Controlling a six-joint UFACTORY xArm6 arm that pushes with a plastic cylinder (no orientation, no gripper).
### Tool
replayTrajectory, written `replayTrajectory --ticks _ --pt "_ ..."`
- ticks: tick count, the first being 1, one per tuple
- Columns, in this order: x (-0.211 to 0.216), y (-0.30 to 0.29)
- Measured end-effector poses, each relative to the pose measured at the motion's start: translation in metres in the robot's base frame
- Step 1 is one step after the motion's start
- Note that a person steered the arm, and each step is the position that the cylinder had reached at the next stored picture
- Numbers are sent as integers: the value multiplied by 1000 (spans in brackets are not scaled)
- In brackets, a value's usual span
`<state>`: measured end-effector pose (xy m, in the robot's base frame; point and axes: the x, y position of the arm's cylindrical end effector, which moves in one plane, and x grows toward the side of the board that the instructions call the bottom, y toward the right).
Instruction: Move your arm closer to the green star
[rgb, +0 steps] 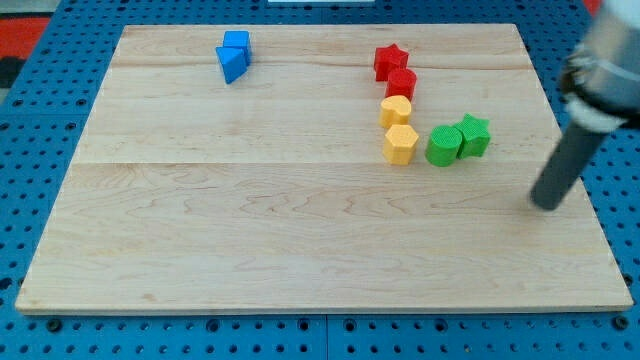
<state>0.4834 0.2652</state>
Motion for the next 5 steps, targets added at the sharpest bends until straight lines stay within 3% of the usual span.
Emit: replayTrajectory --ticks 1,3,5 --pt "-60 19" --pt "-127 -6" --pt "-129 -52"
